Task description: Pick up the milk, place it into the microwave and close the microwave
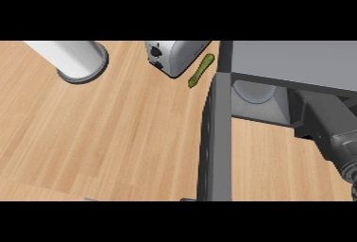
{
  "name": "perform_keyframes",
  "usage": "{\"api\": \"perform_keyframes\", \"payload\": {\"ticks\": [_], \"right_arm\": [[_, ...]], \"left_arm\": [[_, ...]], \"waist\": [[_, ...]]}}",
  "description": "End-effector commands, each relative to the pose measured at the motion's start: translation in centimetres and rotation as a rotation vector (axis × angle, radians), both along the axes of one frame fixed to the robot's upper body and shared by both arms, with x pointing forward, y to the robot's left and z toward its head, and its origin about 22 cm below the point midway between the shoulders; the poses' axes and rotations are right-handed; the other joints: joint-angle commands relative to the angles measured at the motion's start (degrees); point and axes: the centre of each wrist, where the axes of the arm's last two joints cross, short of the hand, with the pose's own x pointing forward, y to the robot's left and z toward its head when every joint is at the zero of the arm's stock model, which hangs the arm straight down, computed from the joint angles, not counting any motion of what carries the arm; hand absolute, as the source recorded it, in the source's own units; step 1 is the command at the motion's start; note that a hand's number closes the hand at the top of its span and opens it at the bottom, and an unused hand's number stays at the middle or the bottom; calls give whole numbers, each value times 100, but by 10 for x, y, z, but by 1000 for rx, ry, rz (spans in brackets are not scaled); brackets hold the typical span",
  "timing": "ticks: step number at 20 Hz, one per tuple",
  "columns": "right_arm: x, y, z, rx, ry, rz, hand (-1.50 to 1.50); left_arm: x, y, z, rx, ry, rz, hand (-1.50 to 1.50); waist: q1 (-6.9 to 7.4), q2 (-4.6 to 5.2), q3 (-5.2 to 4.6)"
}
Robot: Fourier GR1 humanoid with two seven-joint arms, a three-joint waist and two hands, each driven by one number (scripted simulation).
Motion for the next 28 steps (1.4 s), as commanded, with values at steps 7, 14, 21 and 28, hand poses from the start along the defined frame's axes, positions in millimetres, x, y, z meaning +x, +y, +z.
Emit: {"api": "perform_keyframes", "payload": {"ticks": [7,14,21,28], "right_arm": [[11,-5,27,-12,-47,-16,-150],[21,29,34,-56,48,192,-150],[30,71,43,-60,49,156,-150],[35,91,54,-45,-4,205,-150]], "left_arm": [[7,2,1,25,0,-2,-150],[19,-1,2,41,9,-31,-150],[25,3,-3,40,26,-31,-150],[30,-6,-5,53,51,-55,-150]], "waist": [[117,102,51],[178,70,16],[254,-18,1],[165,-57,17]]}}
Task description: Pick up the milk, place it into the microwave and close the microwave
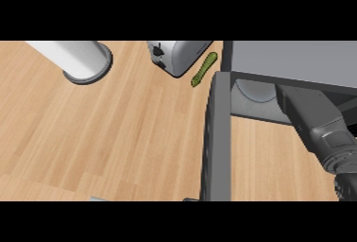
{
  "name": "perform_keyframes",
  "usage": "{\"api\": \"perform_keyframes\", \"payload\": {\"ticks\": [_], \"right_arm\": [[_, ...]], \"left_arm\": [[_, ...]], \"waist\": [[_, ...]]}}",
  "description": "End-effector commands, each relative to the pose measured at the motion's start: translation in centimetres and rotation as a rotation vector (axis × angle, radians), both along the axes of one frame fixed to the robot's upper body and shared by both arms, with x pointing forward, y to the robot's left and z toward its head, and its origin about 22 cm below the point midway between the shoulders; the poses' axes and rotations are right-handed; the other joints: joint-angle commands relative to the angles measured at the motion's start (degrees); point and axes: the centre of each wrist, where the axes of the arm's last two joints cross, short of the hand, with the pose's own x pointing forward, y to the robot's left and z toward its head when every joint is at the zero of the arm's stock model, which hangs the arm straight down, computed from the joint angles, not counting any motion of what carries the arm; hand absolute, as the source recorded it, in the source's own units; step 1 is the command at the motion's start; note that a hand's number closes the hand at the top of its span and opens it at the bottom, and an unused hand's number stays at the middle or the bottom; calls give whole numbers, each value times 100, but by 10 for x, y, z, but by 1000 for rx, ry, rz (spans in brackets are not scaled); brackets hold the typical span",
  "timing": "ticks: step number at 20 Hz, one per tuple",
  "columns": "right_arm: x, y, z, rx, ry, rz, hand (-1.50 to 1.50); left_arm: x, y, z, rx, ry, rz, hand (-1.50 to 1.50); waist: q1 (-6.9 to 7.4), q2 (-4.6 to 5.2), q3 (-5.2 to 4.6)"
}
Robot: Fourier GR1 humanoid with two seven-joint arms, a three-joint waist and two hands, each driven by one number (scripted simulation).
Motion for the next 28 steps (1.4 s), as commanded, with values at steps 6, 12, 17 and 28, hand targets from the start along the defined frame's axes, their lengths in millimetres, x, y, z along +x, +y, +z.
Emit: {"api": "perform_keyframes", "payload": {"ticks": [6,12,17,28], "right_arm": [[18,51,38,23,-98,-9,-150],[12,35,22,2,-86,-43,-150],[11,31,20,-3,-44,24,-150],[-15,17,-35,266,25,309,-150]], "left_arm": [[6,-2,-13,-3,38,-18,-150],[-1,-15,-31,-23,76,-47,-150],[2,-18,-40,-18,80,-45,-150],[5,-52,-74,-4,133,-280,-150]], "waist": [[-84,-164,-258],[-237,-222,-257],[-461,-276,-259],[-856,-406,-258]]}}
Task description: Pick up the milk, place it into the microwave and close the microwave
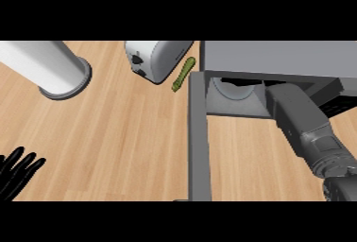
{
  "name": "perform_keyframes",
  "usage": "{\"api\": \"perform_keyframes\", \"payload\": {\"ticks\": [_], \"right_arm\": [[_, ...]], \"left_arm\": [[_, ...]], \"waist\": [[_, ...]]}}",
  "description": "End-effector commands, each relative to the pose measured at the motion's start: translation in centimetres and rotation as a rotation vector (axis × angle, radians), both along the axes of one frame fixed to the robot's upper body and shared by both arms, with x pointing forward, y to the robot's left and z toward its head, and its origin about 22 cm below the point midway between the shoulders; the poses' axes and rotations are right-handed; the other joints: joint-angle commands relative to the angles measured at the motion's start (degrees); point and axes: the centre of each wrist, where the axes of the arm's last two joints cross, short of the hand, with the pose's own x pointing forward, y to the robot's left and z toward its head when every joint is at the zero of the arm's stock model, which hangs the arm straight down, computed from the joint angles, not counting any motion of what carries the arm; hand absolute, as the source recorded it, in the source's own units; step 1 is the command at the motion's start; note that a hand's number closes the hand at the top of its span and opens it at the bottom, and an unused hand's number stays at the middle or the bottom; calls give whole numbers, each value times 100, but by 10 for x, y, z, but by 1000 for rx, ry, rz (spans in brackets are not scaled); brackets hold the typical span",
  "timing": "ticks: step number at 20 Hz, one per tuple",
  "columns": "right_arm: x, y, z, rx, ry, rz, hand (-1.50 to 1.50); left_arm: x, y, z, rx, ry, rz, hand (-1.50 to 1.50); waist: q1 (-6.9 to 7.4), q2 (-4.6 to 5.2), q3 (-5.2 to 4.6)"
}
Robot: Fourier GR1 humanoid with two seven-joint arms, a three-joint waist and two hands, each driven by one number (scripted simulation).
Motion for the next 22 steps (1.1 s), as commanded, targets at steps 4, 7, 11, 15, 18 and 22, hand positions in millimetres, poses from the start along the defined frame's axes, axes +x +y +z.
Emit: {"api": "perform_keyframes", "payload": {"ticks": [4,7,11,15,18,22], "right_arm": [[-17,-1,-33,237,-8,162,-150],[-47,24,-80,315,35,207,-150],[-55,36,-90,359,55,238,-150],[-82,48,-120,381,95,254,-150],[-107,17,-142,306,123,218,-150],[-158,-21,-177,285,160,162,-150]], "left_arm": [[12,-9,-27,56,60,-139,-150],[30,-36,-25,85,58,-156,-150],[24,-39,-38,102,71,-158,-150],[42,-66,-44,134,70,-170,-150],[53,-62,-51,147,52,-179,150],[54,-74,-51,167,46,-193,150]], "waist": [[-256,-154,-46],[-478,-229,-49],[-484,-277,-57],[-589,-306,-63],[-638,-313,-67],[-725,-333,-71]]}}
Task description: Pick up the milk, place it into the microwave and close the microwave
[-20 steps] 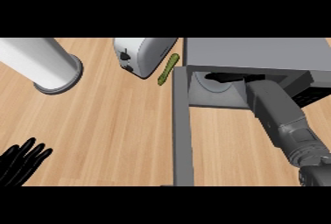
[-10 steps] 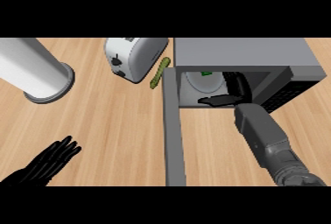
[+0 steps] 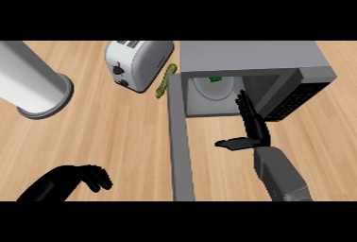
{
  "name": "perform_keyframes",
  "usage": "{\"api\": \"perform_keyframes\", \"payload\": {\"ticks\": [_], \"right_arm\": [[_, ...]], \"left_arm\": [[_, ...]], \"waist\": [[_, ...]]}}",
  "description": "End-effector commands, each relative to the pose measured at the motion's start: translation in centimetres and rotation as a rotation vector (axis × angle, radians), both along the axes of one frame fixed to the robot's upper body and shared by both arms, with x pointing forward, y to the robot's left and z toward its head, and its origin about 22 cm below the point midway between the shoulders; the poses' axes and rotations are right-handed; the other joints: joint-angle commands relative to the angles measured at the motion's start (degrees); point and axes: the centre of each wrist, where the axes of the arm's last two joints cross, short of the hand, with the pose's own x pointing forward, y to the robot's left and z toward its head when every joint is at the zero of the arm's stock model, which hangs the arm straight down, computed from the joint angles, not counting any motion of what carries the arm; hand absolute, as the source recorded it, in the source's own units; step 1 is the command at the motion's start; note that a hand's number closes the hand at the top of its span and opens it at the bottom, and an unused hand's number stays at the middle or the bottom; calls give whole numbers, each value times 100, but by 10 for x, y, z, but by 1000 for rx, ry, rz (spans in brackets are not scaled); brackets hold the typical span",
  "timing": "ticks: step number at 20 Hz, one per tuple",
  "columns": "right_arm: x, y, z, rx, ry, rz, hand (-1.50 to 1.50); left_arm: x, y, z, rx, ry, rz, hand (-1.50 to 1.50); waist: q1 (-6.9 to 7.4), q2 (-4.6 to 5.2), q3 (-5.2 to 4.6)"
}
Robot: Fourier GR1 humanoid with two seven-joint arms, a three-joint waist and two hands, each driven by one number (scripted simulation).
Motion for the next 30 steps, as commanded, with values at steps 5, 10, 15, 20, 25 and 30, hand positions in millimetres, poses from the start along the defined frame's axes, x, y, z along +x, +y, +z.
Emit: {"api": "perform_keyframes", "payload": {"ticks": [5,10,15,20,25,30], "right_arm": [[-69,-58,-32,-36,-1,-88,-150],[-132,-101,-44,-15,3,-132,-150],[-171,-144,-19,-19,-32,-110,-150],[-206,-154,3,39,-67,-91,-150],[-207,-148,43,37,-174,-73,-150],[-217,-152,76,87,-193,41,-150]], "left_arm": [[33,-27,-7,104,-16,1,150],[46,-55,-12,172,-40,-94,150],[60,-87,-27,183,-43,-133,150],[53,-127,-47,179,-113,-136,150],[49,-175,-66,219,-70,-243,150],[30,-214,-72,217,-19,-260,150]], "waist": [[-117,4,-10],[-167,17,-14],[-72,54,-11],[-66,67,-11],[-85,94,-6],[-86,104,-2]]}}
